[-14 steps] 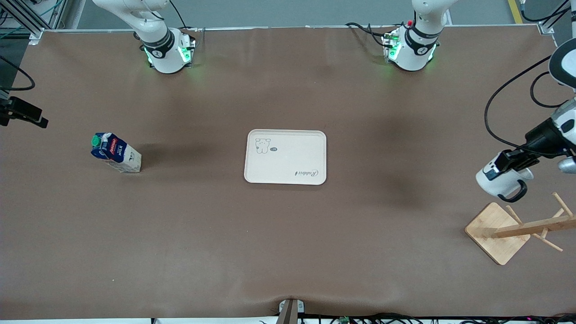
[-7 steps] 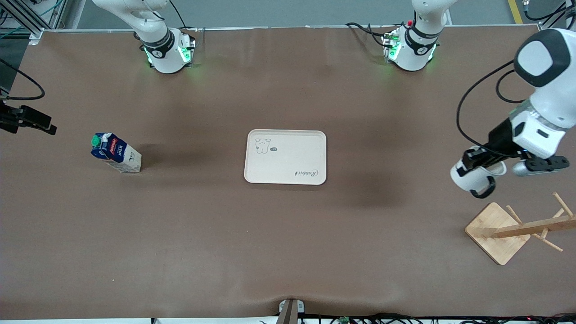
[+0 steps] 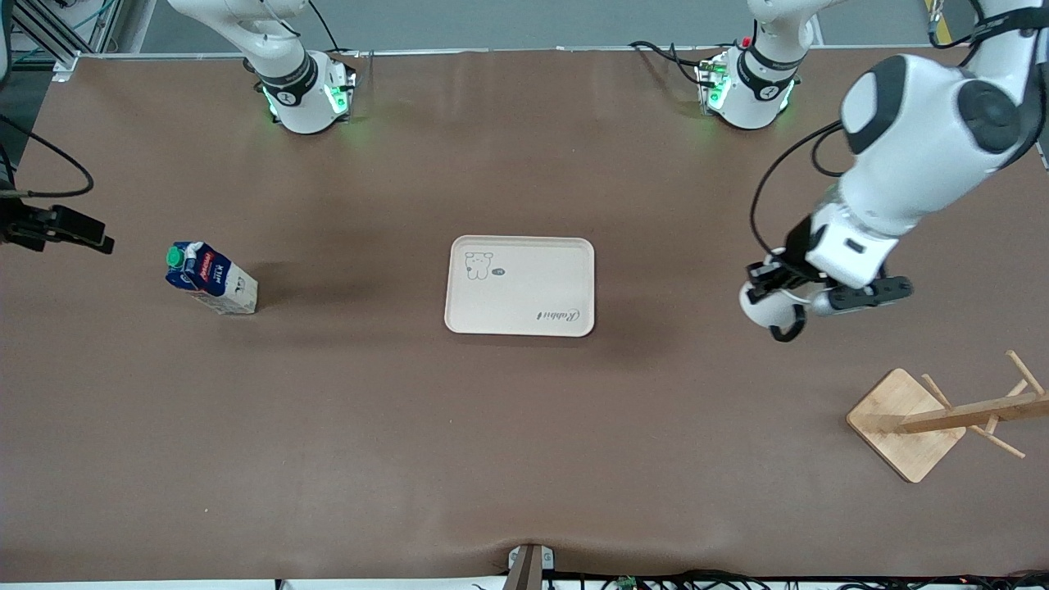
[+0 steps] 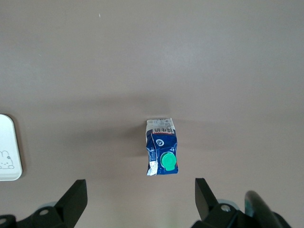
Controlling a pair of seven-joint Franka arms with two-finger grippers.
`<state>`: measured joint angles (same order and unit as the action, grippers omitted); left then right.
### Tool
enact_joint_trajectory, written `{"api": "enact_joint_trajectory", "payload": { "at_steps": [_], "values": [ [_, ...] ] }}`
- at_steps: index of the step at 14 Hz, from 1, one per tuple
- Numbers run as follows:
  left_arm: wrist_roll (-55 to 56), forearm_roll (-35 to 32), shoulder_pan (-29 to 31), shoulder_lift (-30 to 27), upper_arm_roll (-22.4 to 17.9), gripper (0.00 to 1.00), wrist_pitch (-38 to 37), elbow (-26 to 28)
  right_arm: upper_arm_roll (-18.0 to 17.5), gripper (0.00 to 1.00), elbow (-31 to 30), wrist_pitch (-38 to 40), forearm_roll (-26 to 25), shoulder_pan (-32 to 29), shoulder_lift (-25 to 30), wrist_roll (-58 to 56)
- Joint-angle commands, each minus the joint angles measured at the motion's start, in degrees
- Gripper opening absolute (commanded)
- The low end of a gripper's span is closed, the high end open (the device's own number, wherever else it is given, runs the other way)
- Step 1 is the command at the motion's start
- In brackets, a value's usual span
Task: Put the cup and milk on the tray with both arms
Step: 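Carry the mug toward the tray while the right gripper grasps the milk carton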
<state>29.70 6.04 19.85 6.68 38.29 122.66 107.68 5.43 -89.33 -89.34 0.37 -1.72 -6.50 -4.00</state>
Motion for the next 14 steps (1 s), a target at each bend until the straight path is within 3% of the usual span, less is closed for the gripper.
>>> {"api": "enact_joint_trajectory", "payload": {
  "at_steps": [1,7,14],
  "values": [
    [8.15,-4.36,-4.27,6.13,0.2,0.0,-1.64,-4.48,-0.07,1.0,1.35,0.22,-0.2,-0.56,-5.1,-0.21],
    [24.42,-12.1,-13.6,15.02,-0.06,0.0,-1.82,-8.88,-0.07,1.0,-1.37,0.74,-0.64,-0.3,-5.19,-0.04],
    [36.64,-15.35,-20.81,22.84,-0.33,0.0,-1.9,-13.72,0.02,1.0,-22.09,-11.18,-0.55,-0.39,2.54,-0.13]
  ]
}}
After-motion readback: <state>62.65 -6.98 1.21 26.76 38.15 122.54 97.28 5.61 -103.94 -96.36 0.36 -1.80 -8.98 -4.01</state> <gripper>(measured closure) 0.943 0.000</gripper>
